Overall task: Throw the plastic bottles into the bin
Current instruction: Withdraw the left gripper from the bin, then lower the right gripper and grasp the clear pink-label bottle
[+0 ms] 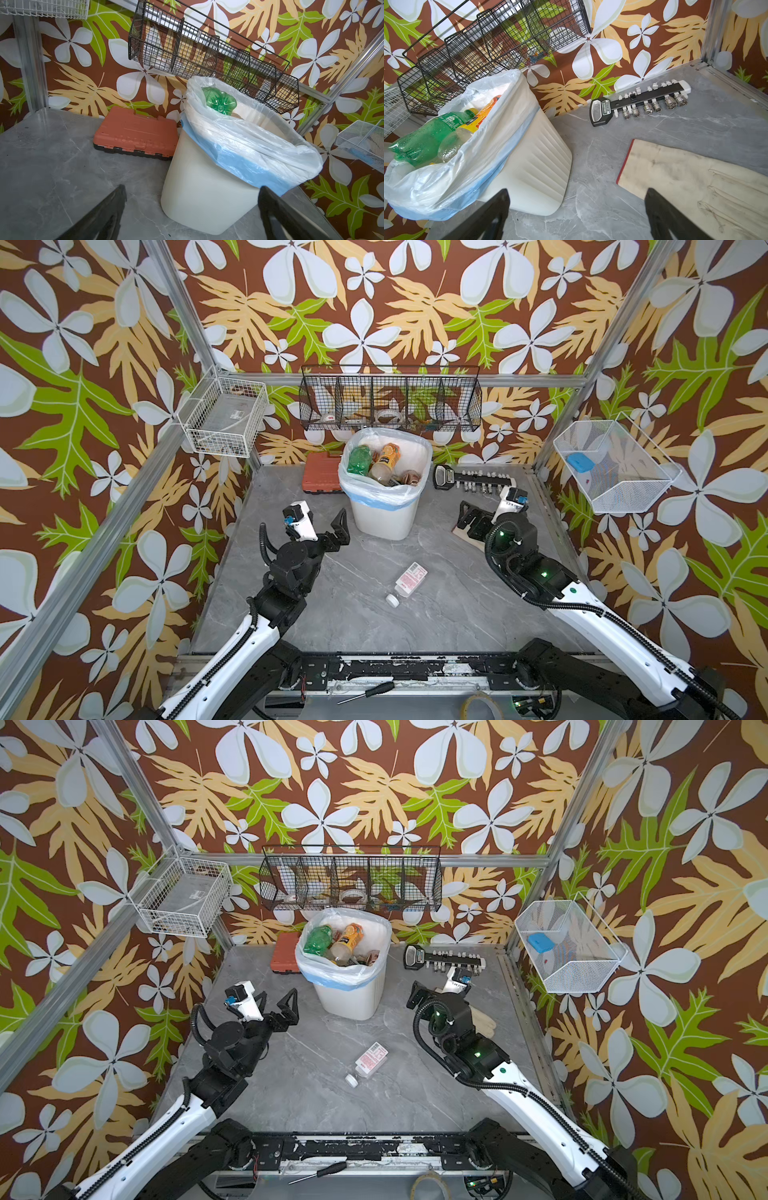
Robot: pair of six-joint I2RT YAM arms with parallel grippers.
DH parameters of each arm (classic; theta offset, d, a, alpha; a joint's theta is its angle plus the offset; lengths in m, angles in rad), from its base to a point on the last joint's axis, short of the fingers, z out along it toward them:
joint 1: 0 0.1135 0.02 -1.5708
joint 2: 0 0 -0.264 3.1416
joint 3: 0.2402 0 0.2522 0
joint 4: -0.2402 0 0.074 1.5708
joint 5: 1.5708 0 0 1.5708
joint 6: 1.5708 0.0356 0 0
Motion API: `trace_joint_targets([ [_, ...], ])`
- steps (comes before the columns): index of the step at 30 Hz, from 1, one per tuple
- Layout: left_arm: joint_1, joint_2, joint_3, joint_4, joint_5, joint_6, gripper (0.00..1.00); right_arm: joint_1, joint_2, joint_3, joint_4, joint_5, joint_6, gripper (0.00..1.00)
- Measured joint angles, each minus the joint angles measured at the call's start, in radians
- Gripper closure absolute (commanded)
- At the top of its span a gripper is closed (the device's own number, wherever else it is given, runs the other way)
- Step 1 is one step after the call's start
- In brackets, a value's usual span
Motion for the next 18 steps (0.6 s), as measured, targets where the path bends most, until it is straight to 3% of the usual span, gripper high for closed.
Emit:
trace_joint_targets([
  [7,0.0,0.008,-0.006,0.001,-0.007,-0.006,0.0,0.028,0.05,-0.029,-0.045,-0.062,0.122,0.03],
  [18,0.0,0.004,-0.038,-0.004,-0.007,-0.032,0.0,0.343,0.256,-0.101,-0.081,-0.058,0.457,0.01],
])
